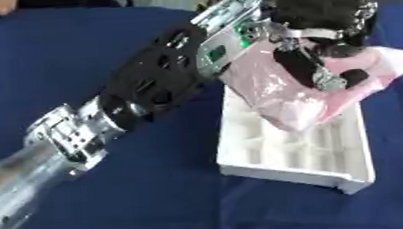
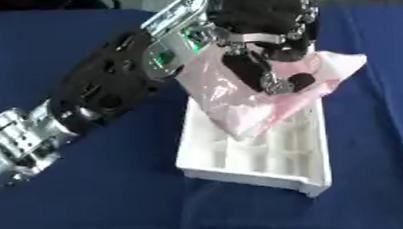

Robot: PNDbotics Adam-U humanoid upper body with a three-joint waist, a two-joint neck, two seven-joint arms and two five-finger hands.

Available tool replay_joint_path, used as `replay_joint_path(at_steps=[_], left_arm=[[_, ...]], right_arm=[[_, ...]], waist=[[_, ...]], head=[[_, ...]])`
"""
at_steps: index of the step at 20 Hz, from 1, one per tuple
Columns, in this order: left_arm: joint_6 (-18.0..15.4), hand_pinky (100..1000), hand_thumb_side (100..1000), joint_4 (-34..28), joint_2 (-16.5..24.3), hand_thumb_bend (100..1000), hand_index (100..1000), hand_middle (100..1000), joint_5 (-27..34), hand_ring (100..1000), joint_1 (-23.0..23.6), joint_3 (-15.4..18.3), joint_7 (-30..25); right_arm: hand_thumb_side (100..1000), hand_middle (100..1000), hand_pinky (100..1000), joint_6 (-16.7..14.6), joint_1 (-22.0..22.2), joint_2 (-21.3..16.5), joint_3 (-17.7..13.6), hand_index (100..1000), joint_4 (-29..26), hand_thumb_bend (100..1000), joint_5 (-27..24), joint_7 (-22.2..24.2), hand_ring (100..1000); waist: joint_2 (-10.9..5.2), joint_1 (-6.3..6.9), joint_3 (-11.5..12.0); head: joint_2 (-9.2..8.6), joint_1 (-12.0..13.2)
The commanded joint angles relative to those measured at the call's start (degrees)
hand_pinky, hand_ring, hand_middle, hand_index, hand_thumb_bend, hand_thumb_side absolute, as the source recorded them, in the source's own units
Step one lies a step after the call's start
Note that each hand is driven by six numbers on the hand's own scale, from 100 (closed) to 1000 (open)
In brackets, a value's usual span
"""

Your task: Pick up objects on the table and place them in the box.

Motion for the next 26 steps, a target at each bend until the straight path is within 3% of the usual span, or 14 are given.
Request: replay_joint_path(at_steps=[1, 10, 12, 14, 15, 16, 17, 18, 19, 20, 21, 22, 23, 26], left_arm=[[0.12, 100, 462, 0.0, 0.5, 100, 120, 100, -1.65, 100, -0.64, 0.53, 1.35], [-0.12, 100, 455, 3.22, 0.15, 100, 121, 100, -5.4, 100, -0.37, 0.69, 3.4], [-0.3, 100, 454, 3.42, 0.1, 100, 143, 100, -5.89, 100, -0.35, 0.67, 3.76], [-0.52, 100, 365, 3.2, 0.12, 100, 248, 144, -6.7, 100, -0.33, 0.64, 4.09], [-0.9, 100, 273, 3.02, 0.16, 100, 450, 373, -7.27, 233, -0.3, 0.53, 4.08], [-1.36, 229, 198, 2.92, 0.18, 100, 563, 500, -7.94, 387, -0.26, 0.48, 3.98], [-1.91, 300, 188, 2.83, 0.2, 100, 625, 570, -8.82, 471, -0.24, 0.45, 3.77], [-2.38, 317, 184, 2.79, 0.17, 100, 637, 584, -9.64, 486, -0.19, 0.5, 3.74], [-2.82, 475, 160, 2.8, 0.15, 100, 727, 702, -10.42, 622, -0.13, 0.48, 3.79], [-3.26, 475, 166, 2.85, 0.11, 100, 691, 699, -11.22, 622, -0.04, 0.44, 3.79], [-3.61, 570, 153, 2.97, 0.07, 100, 772, 752, -11.84, 706, 0.03, 0.4, 3.82], [-3.93, 551, 154, 3.08, 0.02, 100, 767, 745, -12.59, 690, 0.11, 0.38, 3.86], [-4.17, 622, 156, 3.24, -0.02, 100, 786, 766, -13.23, 741, 0.18, 0.35, 3.89], [-4.63, 662, 160, 3.65, -0.17, 100, 790, 771, -14.67, 760, 0.34, 0.28, 4.18]], right_arm=[[720, 816, 602, -0.01, -0.51, -1.01, -0.24, 940, -1.03, 100, -0.11, -0.06, 700], [719, 816, 603, -0.12, -0.77, -1.07, -0.21, 940, -1.02, 100, -0.15, -0.02, 701], [717, 816, 603, -0.12, -0.77, -1.11, -0.26, 940, -1.02, 100, -0.12, -0.06, 701], [718, 816, 603, -0.12, -0.78, -1.11, -0.26, 940, -1.03, 100, -0.07, -0.06, 701], [717, 816, 603, -0.12, -0.78, -1.11, -0.27, 940, -1.03, 100, -0.05, -0.06, 701], [718, 816, 603, -0.12, -0.78, -1.11, -0.27, 940, -1.03, 100, -0.03, -0.06, 701], [717, 816, 603, -0.12, -0.78, -1.11, -0.28, 940, -1.03, 100, -0.03, -0.07, 701], [717, 816, 603, -0.13, -0.78, -1.11, -0.28, 940, -1.03, 100, -0.02, -0.07, 701], [717, 816, 603, -0.13, -0.77, -1.1, -0.29, 940, -1.03, 100, -0.02, -0.07, 701], [716, 816, 603, -0.13, -0.76, -1.1, -0.3, 940, -1.03, 100, -0.02, -0.08, 701], [717, 816, 603, -0.14, -0.75, -1.1, -0.3, 940, -1.03, 100, -0.02, -0.08, 701], [717, 816, 603, -0.14, -0.75, -1.09, -0.3, 940, -1.02, 100, -0.02, -0.07, 701], [716, 816, 604, -0.15, -0.74, -1.09, -0.31, 940, -1.02, 100, -0.02, -0.08, 701], [716, 816, 604, -0.15, -0.69, -1.09, -0.35, 940, -0.99, 100, 0.0, -0.11, 701]], waist=[[-0.64, -0.19, -0.11], [-0.27, -0.1, -0.44], [-0.23, -0.1, -0.43], [-0.23, -0.08, -0.41], [-0.24, -0.07, -0.41], [-0.24, -0.07, -0.42], [-0.23, -0.08, -0.42], [-0.23, -0.08, -0.41], [-0.22, -0.09, -0.42], [-0.2, -0.09, -0.41], [-0.19, -0.1, -0.41], [-0.18, -0.11, -0.42], [-0.16, -0.12, -0.42], [-0.12, -0.16, -0.4]], head=[[-1.01, 0.29], [-1.42, 0.24], [-1.4, 0.23], [-1.36, 0.23], [-1.37, 0.21], [-1.39, 0.2], [-1.4, 0.19], [-1.4, 0.18], [-1.42, 0.18], [-1.43, 0.17], [-1.43, 0.16], [-1.43, 0.14], [-1.44, 0.12], [-1.41, 0.09]])
